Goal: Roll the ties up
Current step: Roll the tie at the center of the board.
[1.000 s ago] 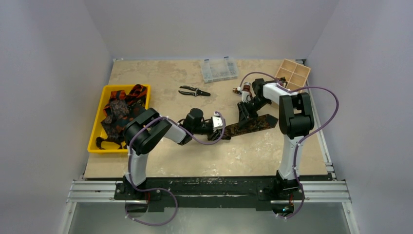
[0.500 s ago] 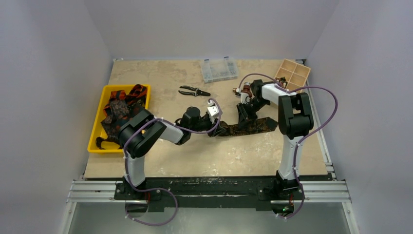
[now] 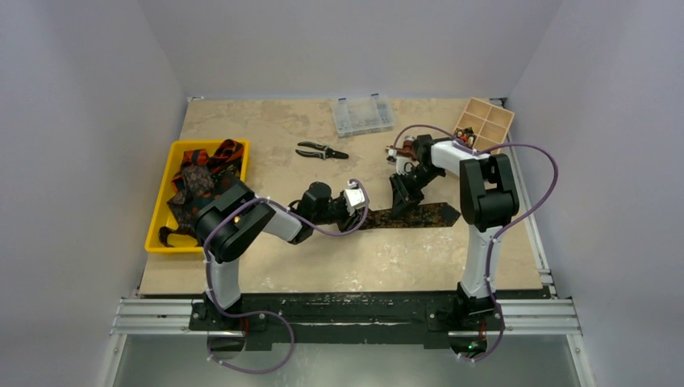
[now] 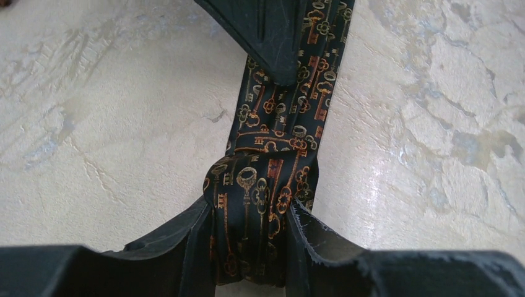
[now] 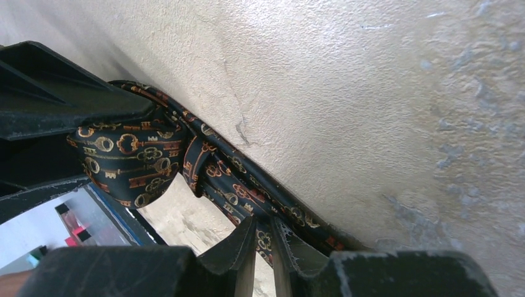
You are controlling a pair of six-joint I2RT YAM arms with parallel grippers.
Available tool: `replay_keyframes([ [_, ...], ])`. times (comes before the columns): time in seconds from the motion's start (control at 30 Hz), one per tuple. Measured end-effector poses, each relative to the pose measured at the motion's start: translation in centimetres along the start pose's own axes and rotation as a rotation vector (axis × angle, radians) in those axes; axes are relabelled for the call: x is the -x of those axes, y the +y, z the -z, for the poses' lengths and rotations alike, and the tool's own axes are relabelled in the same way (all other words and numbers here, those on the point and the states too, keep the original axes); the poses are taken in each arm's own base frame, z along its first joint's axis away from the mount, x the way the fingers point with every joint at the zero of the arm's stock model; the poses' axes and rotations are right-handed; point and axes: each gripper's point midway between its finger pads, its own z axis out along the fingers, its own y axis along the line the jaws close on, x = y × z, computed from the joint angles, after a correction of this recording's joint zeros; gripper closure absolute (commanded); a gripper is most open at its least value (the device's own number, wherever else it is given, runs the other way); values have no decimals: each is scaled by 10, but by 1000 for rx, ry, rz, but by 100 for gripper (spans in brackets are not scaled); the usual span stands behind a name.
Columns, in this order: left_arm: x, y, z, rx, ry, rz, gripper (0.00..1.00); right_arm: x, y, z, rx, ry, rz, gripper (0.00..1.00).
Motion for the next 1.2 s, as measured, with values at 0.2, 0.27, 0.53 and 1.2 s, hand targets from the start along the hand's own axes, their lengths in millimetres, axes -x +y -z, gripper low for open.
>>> replay_keyframes([
  [0.2,-2,-3,-1,-52,37,-89,80,0,1,0,5,4,-1,76],
  [0.27,-2,-4,-2,-65,44,-105,79,0,2,0,9,8,-2,70],
  [0.53,-2,-4,-4,-85,72,-137,79,22,9,16,21,-41,45,41],
  [1.2,-3,-6,-6,-99,86,-167,76,27,84,-6,365,-77,14,51],
])
